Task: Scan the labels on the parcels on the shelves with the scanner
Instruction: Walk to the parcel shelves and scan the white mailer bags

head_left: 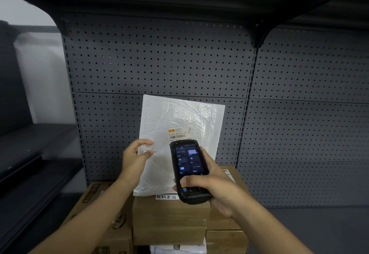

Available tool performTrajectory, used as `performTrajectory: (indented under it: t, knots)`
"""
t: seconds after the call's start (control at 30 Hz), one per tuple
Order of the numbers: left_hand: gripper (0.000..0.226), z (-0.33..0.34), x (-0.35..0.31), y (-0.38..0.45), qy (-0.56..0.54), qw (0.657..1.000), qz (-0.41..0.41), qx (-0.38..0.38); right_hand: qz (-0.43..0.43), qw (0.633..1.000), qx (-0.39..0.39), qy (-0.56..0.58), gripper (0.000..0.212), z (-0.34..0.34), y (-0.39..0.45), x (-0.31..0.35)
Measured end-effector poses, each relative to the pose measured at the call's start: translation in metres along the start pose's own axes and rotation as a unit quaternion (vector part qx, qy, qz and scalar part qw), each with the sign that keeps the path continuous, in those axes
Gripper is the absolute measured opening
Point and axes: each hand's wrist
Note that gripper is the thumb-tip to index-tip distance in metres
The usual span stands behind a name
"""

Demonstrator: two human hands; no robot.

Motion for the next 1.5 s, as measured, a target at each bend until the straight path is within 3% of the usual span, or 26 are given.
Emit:
performTrajectory:
  t: [0.37, 0.9, 1.27, 1.5]
  knots:
    - [0.035, 0.024, -0.014, -0.006, -0.035, 0.998, 0.008, 0.05, -0.028, 0.999, -0.027, -0.015, 0.075, -0.009, -0.01, 0.007]
    - [0.038, 0.13, -0.018, -0.041, -0.067, 0.977, -0.026, 0.2, -0.035, 0.987, -0.156, 0.013, 0.073, -0.06, -0.061, 0.01]
    - [0.045, 0.247, -0.01, -0.09, -0.084, 0.96, -0.073, 0.257, -0.031, 0.976, -0.217, 0.009, 0.072, -0.166, -0.119, 0.013]
    - [0.044, 0.337, 0.014, -0.116, -0.095, 0.955, -0.121, 0.252, -0.022, 0.974, -0.217, -0.058, 0.076, -0.251, -0.152, 0.012]
Point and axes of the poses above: each hand's wrist, its own y-axis towards the middle knuckle, its own z-axis out of the palm, x = y × z, and after that the axes turned 12 degrees about -z, right-handed
